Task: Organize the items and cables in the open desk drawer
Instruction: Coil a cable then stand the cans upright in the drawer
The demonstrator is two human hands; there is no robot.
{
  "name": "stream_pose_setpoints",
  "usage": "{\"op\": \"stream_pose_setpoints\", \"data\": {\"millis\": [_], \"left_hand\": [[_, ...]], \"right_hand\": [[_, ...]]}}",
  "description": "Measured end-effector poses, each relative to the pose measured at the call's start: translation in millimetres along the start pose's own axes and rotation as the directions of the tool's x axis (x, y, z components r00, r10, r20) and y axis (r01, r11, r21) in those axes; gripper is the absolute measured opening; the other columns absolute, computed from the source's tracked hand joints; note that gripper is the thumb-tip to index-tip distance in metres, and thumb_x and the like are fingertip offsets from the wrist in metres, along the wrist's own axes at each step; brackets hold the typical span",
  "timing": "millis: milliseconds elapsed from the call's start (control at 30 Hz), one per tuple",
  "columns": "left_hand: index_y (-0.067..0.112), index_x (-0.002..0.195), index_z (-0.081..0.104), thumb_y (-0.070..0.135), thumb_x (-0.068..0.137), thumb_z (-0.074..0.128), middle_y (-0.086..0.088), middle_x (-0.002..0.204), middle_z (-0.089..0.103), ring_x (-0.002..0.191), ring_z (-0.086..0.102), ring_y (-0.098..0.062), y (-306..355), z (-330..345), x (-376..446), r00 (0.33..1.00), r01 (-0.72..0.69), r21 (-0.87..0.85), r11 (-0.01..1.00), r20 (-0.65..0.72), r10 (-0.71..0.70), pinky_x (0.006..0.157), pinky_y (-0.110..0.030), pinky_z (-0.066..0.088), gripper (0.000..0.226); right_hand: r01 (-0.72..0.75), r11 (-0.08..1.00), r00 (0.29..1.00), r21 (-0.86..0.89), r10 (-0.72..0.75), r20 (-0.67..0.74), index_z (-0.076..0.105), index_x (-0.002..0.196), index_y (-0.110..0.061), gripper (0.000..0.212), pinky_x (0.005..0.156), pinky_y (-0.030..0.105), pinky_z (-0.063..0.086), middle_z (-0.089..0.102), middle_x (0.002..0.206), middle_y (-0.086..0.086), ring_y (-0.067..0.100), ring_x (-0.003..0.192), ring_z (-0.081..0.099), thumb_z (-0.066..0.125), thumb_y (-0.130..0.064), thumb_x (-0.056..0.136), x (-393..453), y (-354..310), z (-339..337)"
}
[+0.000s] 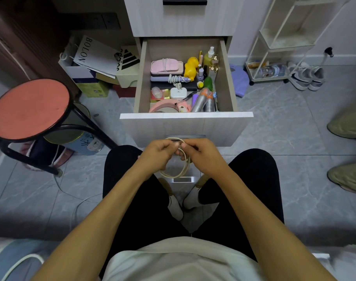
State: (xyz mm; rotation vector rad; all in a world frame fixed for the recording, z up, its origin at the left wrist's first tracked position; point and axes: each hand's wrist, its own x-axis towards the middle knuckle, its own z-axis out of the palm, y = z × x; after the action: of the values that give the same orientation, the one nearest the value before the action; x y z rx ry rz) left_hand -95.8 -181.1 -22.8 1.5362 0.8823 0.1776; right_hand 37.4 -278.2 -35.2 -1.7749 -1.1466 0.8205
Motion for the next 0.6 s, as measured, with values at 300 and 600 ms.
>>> {"op": "stream_pose_setpoints", "data": {"millis": [300, 600], "left_hand": [[0.018, 0.084, 0.069, 0.027, 0.087, 0.072, 0.006, 0.058, 0.060, 0.056, 0.056, -0.010, -10.1, 13.2, 0.7, 0.967, -0.034, -0.033, 0.999, -0.252, 0.025, 0.051, -0.024, 0.050, 0.010], [0.016, 0.095, 0.067, 0.039, 0.098, 0.053, 0.003, 0.092, 0.070, 0.089, 0.062, -0.017, -9.8, -2.0, 12.9, 0.958, -0.285, 0.495, 0.821, 0.108, 0.267, 0.085, -0.041, 0.052, 0.027]], "right_hand": [[-0.014, 0.995, 0.999, -0.102, 0.017, 0.034, 0.066, 0.076, -0.013, 0.025, 0.060, 0.024, 0.054, 0.064, 0.064, -0.001, 0.004, 0.056, 0.064, 0.053, -0.015, 0.098, -8.7, 0.8, 0.6], [-0.004, 0.988, 0.999, -0.154, 0.012, 0.050, 0.061, 0.077, -0.016, 0.023, 0.064, 0.026, 0.048, 0.056, 0.060, -0.011, 0.008, 0.057, 0.058, 0.051, -0.014, 0.098, -6.0, 0.7, -16.9]]}}
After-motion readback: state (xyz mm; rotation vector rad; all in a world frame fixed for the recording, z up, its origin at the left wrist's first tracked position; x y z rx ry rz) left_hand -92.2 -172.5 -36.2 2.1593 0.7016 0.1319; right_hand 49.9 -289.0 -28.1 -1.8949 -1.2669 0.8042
